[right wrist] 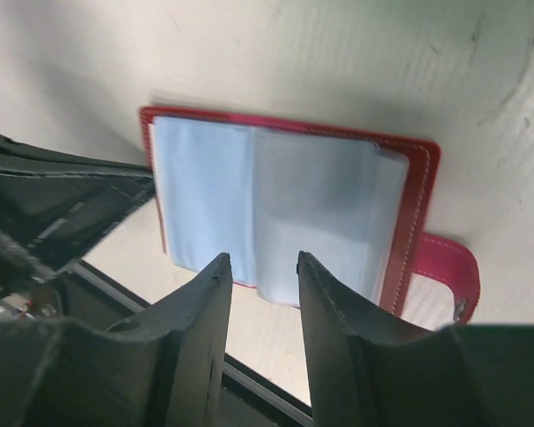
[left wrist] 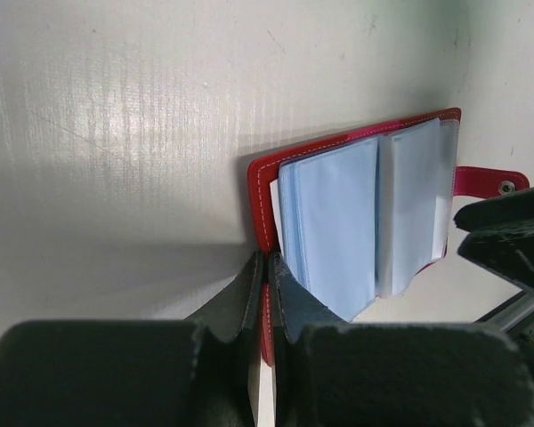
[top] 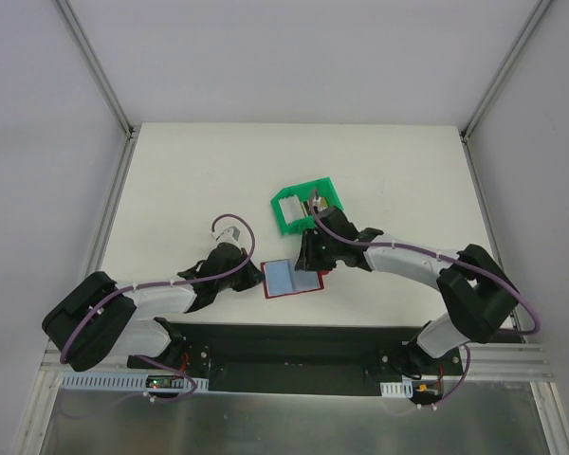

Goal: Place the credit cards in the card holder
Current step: Turn over the card slot in the card holder, then pick up the credit card from the storage box, then insert the credit card into the card holder.

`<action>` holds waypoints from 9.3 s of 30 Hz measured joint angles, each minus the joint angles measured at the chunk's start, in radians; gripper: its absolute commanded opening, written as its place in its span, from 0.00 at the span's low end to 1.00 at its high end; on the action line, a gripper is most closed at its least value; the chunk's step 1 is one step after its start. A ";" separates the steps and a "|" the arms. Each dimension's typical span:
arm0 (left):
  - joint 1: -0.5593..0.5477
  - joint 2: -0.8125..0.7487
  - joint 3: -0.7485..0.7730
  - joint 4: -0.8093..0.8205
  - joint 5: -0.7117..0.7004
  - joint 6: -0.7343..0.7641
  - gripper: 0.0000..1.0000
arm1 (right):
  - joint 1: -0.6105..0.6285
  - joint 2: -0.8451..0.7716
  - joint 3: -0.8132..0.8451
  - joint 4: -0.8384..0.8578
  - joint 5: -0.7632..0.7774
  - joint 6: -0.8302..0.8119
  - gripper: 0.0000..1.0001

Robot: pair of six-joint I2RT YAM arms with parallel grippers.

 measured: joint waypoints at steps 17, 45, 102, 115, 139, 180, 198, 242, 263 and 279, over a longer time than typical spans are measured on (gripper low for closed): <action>0.000 -0.008 0.000 -0.013 0.005 0.020 0.00 | 0.037 0.163 0.058 0.017 -0.073 0.028 0.39; 0.013 -0.001 -0.003 0.001 0.007 0.000 0.00 | -0.039 -0.085 0.077 0.092 -0.170 -0.045 0.50; 0.079 0.052 0.055 -0.024 0.071 0.060 0.00 | -0.282 0.579 0.808 -0.335 -0.288 -0.330 0.34; 0.079 0.056 0.057 -0.022 0.072 0.060 0.00 | -0.288 0.578 0.805 -0.335 -0.274 -0.332 0.11; 0.079 0.053 0.055 -0.019 0.088 0.069 0.00 | -0.299 0.395 0.764 -0.354 -0.113 -0.397 0.00; 0.085 0.047 0.008 0.047 0.179 0.101 0.00 | -0.159 0.013 -0.261 0.425 -0.292 0.095 0.00; 0.085 0.047 0.008 0.048 0.179 0.100 0.00 | -0.178 -0.013 -0.329 0.470 -0.289 0.134 0.00; 0.085 0.046 0.004 0.053 0.177 0.073 0.00 | -0.009 0.040 -0.292 0.517 -0.062 0.268 0.33; 0.085 0.046 0.004 0.054 0.176 0.073 0.00 | 0.016 0.121 -0.172 0.420 -0.107 0.169 0.30; 0.085 -0.076 0.002 -0.094 0.132 0.083 0.00 | -0.077 -0.083 0.119 0.029 -0.019 -0.124 0.63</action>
